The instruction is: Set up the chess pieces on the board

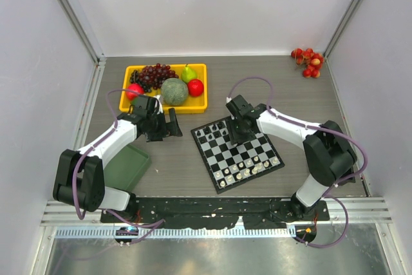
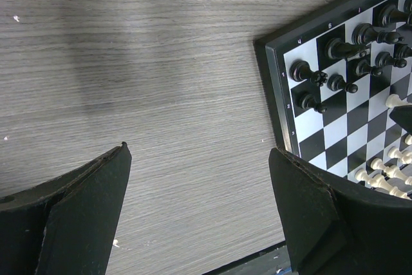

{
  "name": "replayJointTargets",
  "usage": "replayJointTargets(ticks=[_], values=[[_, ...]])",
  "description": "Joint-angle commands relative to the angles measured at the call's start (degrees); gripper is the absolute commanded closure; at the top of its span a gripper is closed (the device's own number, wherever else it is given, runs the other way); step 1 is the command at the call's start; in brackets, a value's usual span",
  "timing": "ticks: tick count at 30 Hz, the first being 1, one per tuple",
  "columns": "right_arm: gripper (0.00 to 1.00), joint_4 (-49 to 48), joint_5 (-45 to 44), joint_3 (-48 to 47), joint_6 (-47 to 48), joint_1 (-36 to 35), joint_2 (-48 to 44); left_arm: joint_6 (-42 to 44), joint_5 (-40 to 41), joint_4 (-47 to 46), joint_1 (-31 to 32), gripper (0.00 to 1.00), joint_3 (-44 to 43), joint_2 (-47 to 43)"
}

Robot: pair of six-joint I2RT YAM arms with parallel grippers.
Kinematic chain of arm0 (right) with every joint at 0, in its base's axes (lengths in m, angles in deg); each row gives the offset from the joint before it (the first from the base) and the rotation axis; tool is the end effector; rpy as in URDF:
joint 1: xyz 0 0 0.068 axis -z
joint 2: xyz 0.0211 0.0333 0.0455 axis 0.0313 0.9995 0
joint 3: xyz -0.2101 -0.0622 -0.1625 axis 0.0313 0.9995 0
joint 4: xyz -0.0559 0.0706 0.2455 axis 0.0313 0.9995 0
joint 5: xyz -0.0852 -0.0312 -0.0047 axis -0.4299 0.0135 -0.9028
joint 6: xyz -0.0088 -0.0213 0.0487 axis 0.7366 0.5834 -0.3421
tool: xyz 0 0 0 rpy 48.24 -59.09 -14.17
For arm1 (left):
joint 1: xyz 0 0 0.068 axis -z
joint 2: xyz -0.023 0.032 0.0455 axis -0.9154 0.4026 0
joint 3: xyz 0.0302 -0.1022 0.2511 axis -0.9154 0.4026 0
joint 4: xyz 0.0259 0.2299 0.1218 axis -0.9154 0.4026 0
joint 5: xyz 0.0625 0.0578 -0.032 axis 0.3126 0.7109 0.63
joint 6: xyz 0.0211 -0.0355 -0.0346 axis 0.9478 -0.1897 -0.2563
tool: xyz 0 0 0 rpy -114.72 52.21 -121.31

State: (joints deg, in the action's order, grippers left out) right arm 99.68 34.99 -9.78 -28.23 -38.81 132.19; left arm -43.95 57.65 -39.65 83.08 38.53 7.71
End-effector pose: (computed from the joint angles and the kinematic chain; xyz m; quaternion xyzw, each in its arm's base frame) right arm 0.2559 0.1914 0.1930 -0.1389 0.9708 0.0758 0.1802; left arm 0.2582 -0.0864 0.2063 -0.0761 0.9514 -0.2103 0.2118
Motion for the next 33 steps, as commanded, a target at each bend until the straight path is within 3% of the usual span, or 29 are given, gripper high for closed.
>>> replayJointTargets(ticks=[1,4,10,14,20,33], values=[[0.52,-2.18,-0.92,-3.36,0.41,-0.16,1.43,0.42,-0.01,-1.01,0.14,0.05,-1.48,-0.82],[0.56,-2.53,-1.54,-3.63,0.41,-0.16,2.13,0.51,0.07,-0.75,0.14,0.05,-1.65,-0.64],[0.76,-2.62,-1.01,-3.54,1.11,0.10,2.31,0.25,0.16,-0.84,0.14,0.05,-1.30,-0.47],[0.84,-2.00,-0.40,-3.19,1.64,0.10,1.26,0.34,0.07,-0.92,0.14,0.04,-1.74,-0.29],[0.86,-0.86,0.04,-1.26,1.38,0.10,-2.34,0.34,-0.45,-0.84,0.14,0.05,-2.18,0.15],[0.87,1.95,1.45,12.36,-2.66,-0.16,-17.72,-0.28,-1.07,-1.89,0.14,0.04,-1.92,0.15]])
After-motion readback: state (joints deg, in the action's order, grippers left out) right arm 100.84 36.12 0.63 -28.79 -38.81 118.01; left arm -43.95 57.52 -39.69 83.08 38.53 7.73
